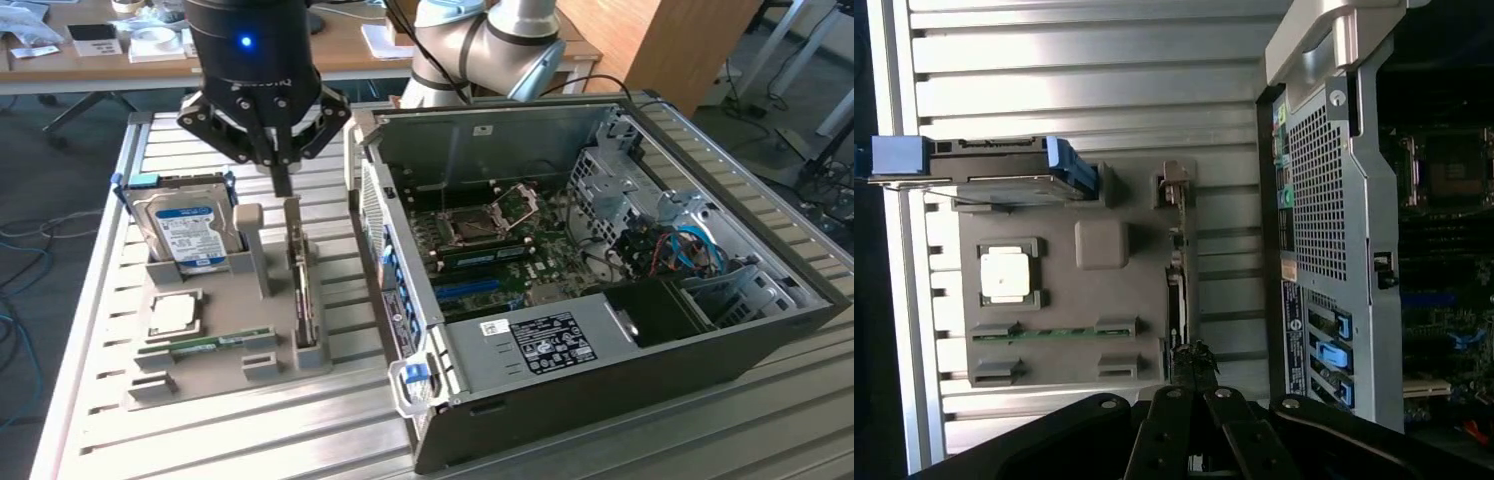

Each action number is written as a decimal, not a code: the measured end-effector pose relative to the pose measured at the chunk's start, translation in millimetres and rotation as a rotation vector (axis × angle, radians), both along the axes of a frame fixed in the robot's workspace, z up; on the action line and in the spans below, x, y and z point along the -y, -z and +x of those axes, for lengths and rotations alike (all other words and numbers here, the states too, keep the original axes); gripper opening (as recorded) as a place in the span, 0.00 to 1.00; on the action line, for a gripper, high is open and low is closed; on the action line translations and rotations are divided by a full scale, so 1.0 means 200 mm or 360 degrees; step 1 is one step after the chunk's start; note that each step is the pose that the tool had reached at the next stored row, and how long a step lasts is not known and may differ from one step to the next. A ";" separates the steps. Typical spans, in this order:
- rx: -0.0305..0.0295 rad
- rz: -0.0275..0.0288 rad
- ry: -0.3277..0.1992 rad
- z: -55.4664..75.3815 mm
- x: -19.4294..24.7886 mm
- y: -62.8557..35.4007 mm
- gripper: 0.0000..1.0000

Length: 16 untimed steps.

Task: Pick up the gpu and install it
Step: 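Reach for the gpu, then pick up the gpu and move the gpu toward the slot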

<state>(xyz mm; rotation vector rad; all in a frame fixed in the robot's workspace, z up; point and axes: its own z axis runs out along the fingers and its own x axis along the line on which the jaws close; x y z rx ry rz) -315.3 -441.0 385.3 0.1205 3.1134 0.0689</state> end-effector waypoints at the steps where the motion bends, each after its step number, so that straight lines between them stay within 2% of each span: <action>1: -0.00001 0.00000 0.0000 -0.01 0.000 0.000 0.11; 16: -0.00001 -0.00001 0.0000 -0.01 0.000 0.000 0.11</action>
